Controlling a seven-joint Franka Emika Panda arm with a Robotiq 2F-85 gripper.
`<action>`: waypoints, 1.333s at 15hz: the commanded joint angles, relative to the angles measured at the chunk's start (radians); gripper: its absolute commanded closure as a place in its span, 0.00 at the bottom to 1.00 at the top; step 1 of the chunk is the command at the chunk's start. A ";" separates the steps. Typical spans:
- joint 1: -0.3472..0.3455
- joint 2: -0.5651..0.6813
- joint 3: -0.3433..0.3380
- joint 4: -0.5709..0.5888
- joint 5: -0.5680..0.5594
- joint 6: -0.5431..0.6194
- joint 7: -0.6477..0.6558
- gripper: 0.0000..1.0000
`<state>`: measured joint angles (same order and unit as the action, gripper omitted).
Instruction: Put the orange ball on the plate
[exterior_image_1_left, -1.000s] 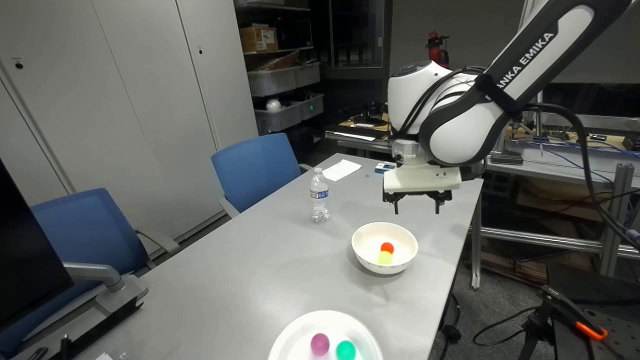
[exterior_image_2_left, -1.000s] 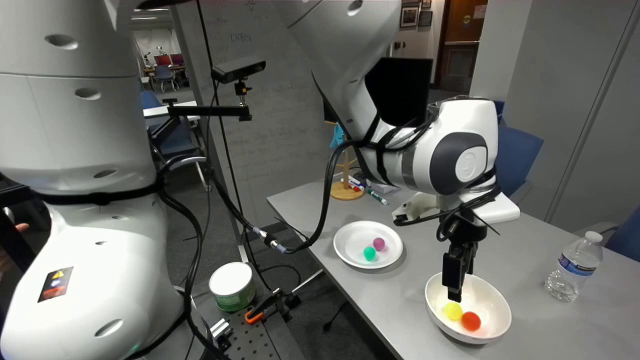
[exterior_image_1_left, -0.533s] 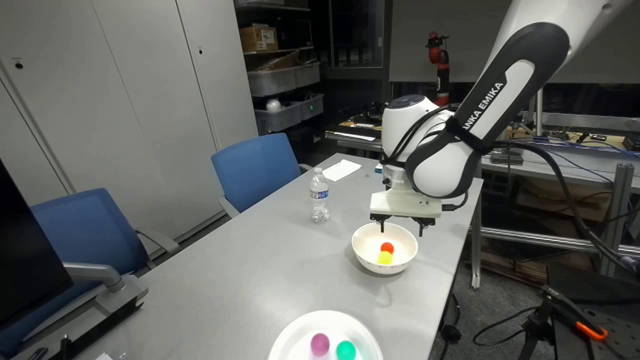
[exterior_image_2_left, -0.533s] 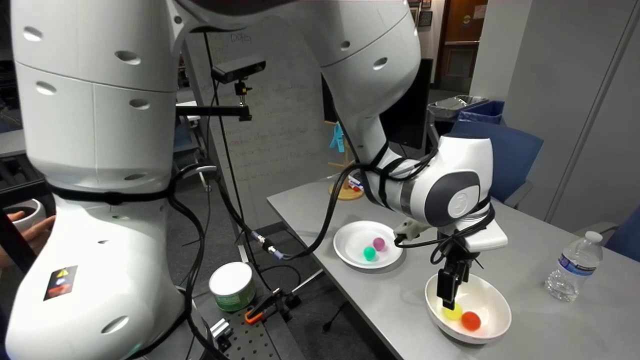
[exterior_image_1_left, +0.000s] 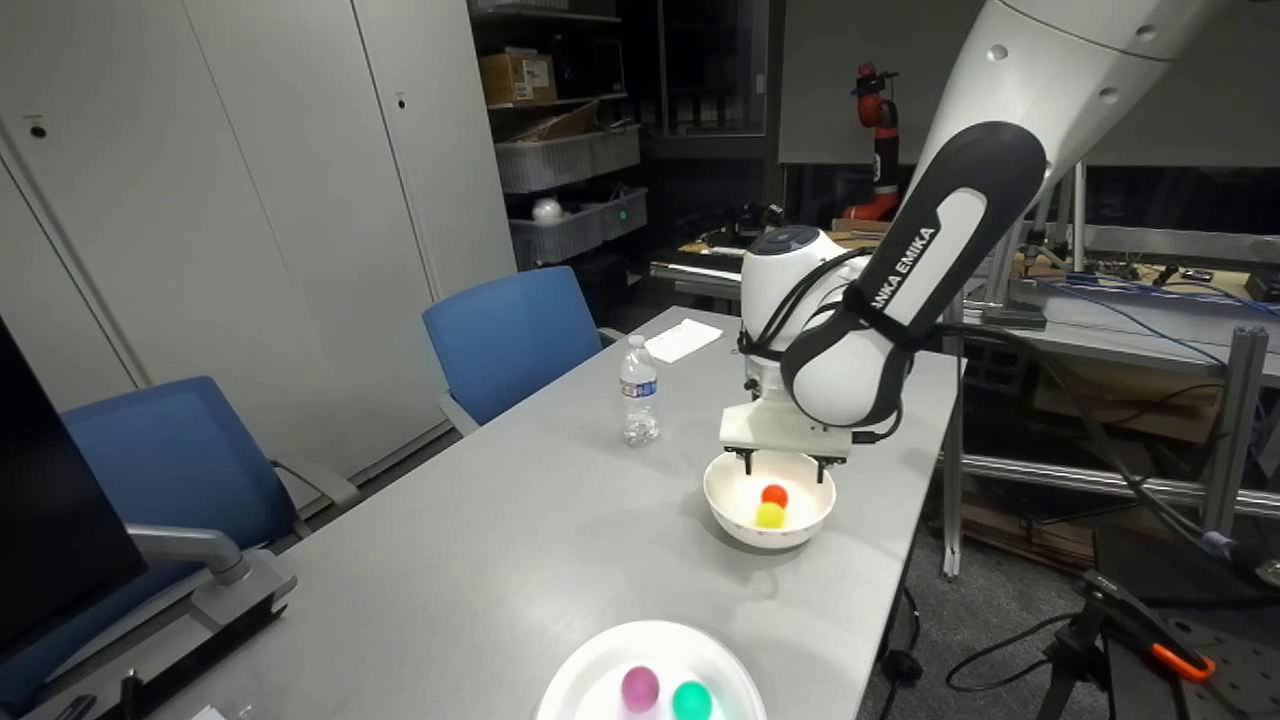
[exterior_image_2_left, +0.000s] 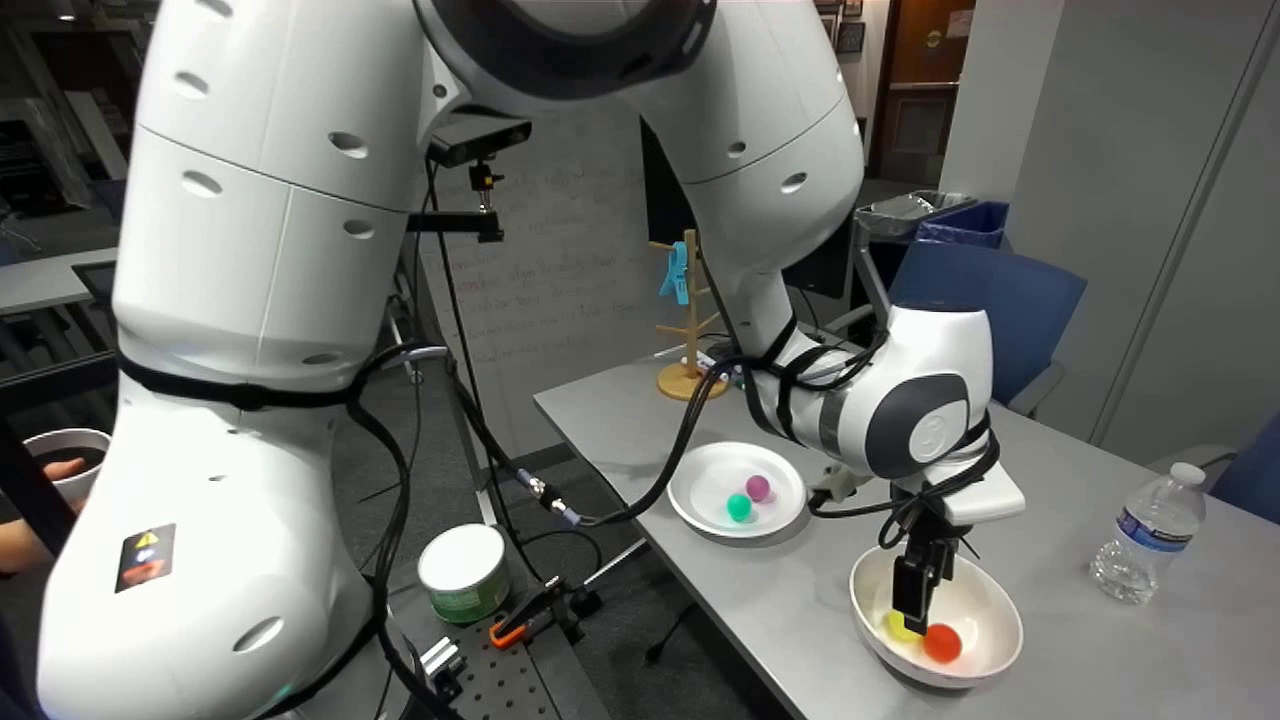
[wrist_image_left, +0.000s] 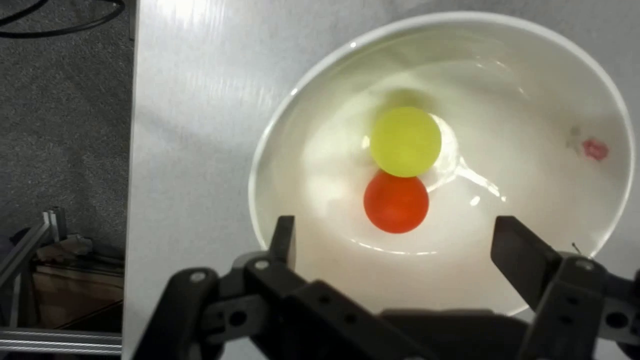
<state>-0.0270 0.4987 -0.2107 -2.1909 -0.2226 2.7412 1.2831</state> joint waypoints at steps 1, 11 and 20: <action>0.030 0.075 -0.040 0.055 0.050 0.038 -0.019 0.00; 0.024 0.161 -0.053 0.102 0.187 0.099 -0.023 0.00; 0.038 0.212 -0.061 0.131 0.235 0.107 -0.019 0.00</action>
<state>-0.0169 0.6687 -0.2456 -2.0903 -0.0273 2.8134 1.2784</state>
